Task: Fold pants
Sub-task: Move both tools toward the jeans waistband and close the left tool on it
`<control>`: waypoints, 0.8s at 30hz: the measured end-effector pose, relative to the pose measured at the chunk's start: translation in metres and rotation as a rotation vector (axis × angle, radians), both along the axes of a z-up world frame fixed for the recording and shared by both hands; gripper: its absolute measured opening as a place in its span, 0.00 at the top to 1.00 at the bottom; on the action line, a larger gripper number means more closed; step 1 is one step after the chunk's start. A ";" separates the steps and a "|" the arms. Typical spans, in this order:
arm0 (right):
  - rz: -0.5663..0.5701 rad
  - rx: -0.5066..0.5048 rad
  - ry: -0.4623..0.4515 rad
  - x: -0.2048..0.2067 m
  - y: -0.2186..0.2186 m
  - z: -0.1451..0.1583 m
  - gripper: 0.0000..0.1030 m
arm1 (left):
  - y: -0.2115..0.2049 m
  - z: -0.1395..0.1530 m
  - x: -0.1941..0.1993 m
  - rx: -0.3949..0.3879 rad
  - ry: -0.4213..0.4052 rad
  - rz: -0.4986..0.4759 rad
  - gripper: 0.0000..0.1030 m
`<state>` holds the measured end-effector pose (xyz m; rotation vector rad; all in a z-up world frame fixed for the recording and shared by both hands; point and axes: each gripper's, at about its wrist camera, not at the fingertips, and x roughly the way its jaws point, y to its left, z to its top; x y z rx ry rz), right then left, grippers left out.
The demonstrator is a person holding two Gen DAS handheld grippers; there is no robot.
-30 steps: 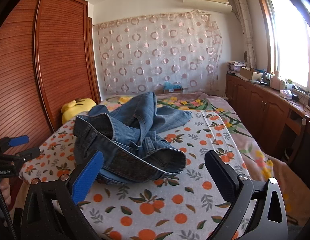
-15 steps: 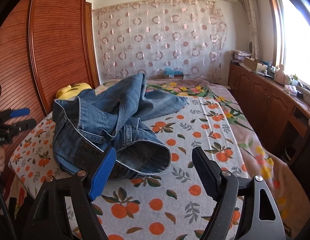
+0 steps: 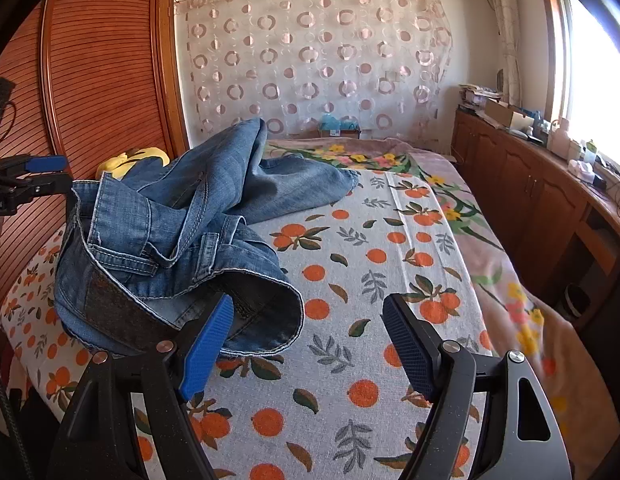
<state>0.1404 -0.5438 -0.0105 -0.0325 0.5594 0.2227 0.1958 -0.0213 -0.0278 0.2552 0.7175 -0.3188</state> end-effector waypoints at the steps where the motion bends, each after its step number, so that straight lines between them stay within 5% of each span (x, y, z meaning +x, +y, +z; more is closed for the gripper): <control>1: -0.002 0.001 0.001 0.001 0.000 0.000 0.23 | -0.001 -0.002 0.005 0.017 0.015 -0.009 0.25; 13: -0.021 0.016 -0.003 0.001 -0.008 0.002 0.23 | 0.003 -0.030 0.042 0.028 0.163 0.001 0.39; 24: -0.019 0.016 0.009 0.011 -0.006 0.002 0.23 | 0.019 -0.033 0.005 -0.022 0.142 0.018 0.92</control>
